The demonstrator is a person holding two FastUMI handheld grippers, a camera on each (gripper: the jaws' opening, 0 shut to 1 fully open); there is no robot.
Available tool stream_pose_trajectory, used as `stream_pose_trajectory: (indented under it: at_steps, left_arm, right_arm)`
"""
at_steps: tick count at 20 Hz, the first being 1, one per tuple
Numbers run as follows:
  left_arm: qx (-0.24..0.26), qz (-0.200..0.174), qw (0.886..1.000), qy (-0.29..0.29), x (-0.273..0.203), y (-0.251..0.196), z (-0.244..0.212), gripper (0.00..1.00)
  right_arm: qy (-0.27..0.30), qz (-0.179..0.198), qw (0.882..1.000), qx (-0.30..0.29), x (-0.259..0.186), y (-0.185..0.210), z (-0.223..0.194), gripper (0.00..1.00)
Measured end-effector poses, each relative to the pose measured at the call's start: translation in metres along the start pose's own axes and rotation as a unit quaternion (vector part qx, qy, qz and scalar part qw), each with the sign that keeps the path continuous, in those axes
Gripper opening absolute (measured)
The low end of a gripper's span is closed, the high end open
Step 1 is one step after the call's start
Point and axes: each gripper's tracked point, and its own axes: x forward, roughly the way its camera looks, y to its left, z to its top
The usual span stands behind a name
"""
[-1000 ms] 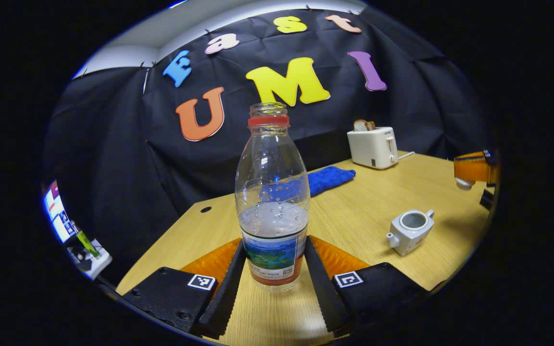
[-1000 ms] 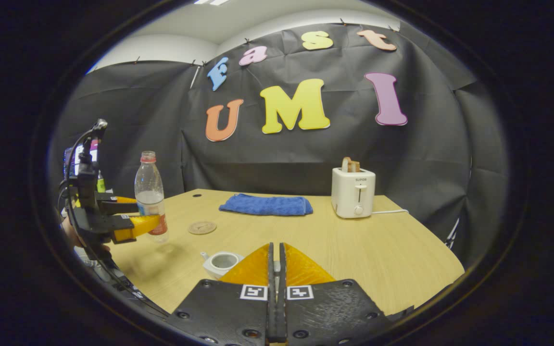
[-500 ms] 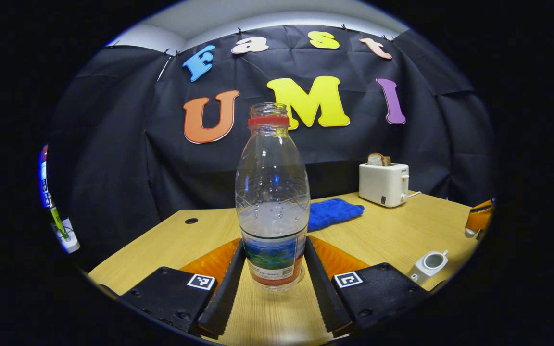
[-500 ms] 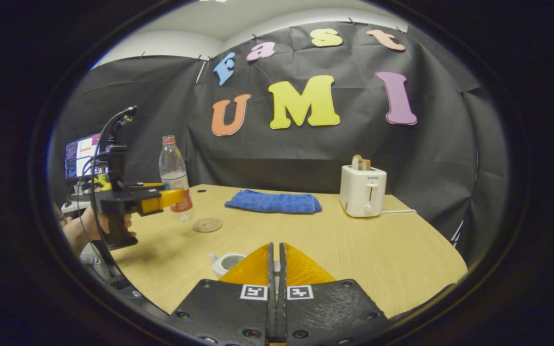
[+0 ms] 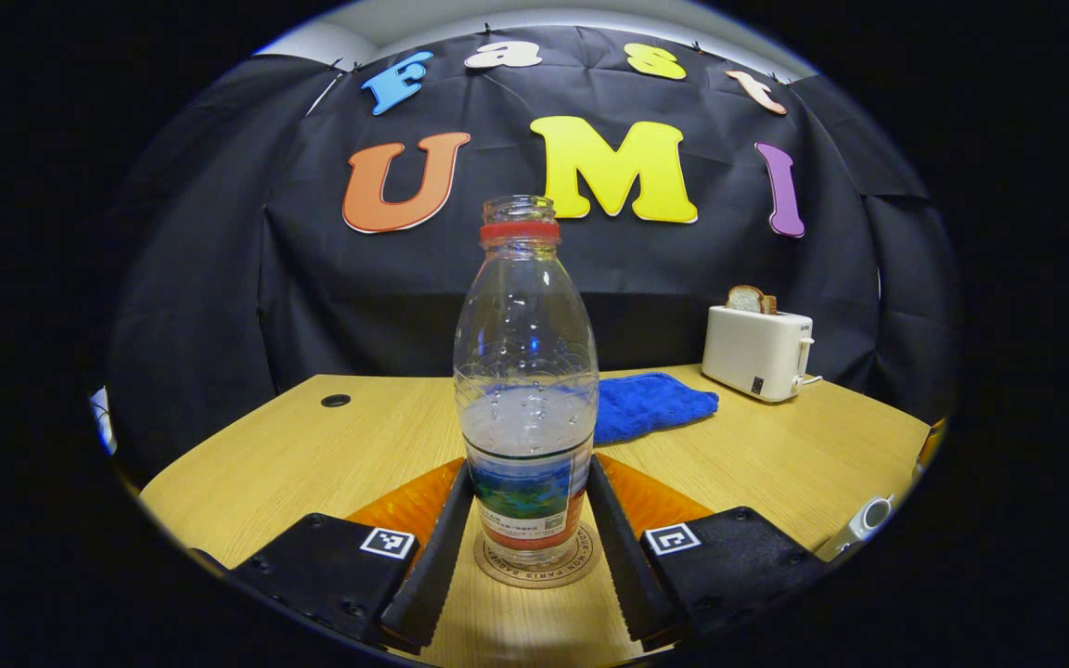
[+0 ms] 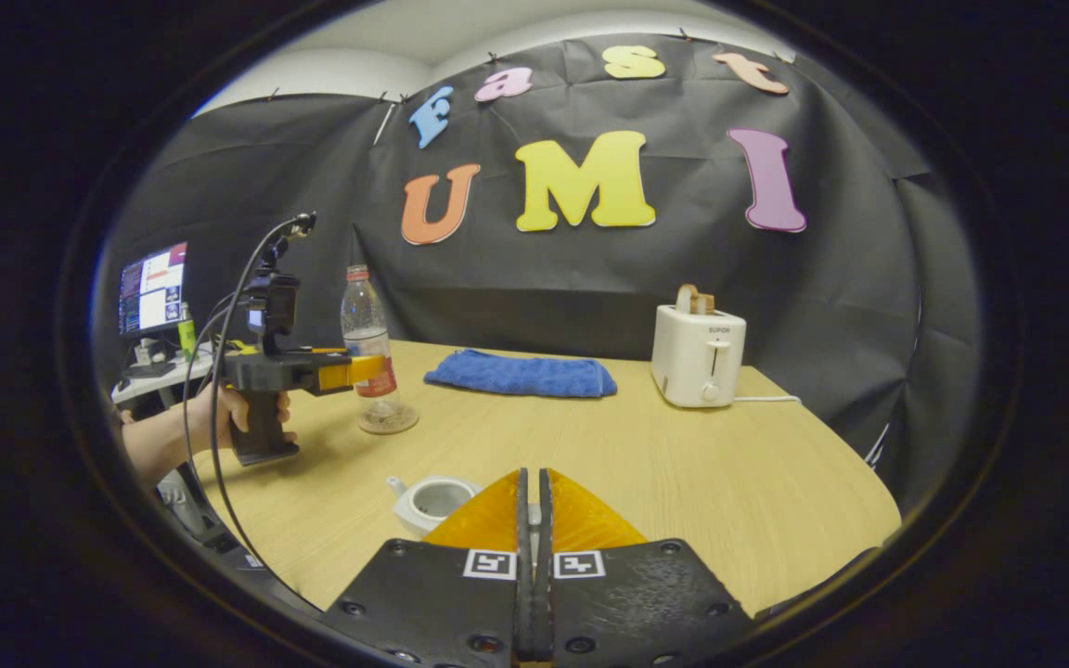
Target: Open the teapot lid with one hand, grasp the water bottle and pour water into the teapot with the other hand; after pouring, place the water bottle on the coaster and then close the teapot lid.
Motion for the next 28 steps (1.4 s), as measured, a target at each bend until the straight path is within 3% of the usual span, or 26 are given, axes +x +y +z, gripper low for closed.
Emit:
stream_pose_trajectory:
  at_steps: [7, 8, 10, 12, 15, 20, 28]
  left_arm:
    - [-0.003, -0.004, 1.000, 0.019, 0.005, 0.002, -0.014, 0.79]
    - [-0.003, -0.004, 1.000, 0.019, 0.006, 0.002, -0.013, 0.84]
    - [0.000, -0.003, 1.000, 0.021, 0.005, 0.003, -0.013, 0.80]
    - [-0.001, -0.006, 1.000, 0.023, 0.003, 0.001, -0.013, 0.94]
    - [-0.007, -0.009, 0.999, 0.032, -0.001, -0.002, -0.017, 1.00]
    - [-0.013, 0.017, 0.999, 0.036, -0.028, 0.010, -0.021, 1.00]
    - [-0.016, 0.079, 0.997, 0.008, -0.110, 0.034, -0.009, 1.00]
  right_arm:
    - [0.002, 0.006, 1.000, -0.002, 0.001, 0.006, -0.003, 0.00]
    - [0.002, 0.005, 1.000, -0.002, 0.001, 0.006, -0.003, 0.00]
    - [0.003, 0.005, 1.000, -0.002, 0.001, 0.006, -0.003, 0.00]
    - [0.003, 0.005, 1.000, -0.002, 0.001, 0.007, -0.002, 0.00]
    - [0.001, 0.008, 1.000, -0.004, 0.001, 0.011, -0.001, 0.00]
    - [-0.008, 0.020, 1.000, -0.007, 0.005, 0.024, 0.006, 0.00]
    - [-0.024, 0.070, 0.997, -0.008, 0.039, 0.063, 0.014, 0.00]
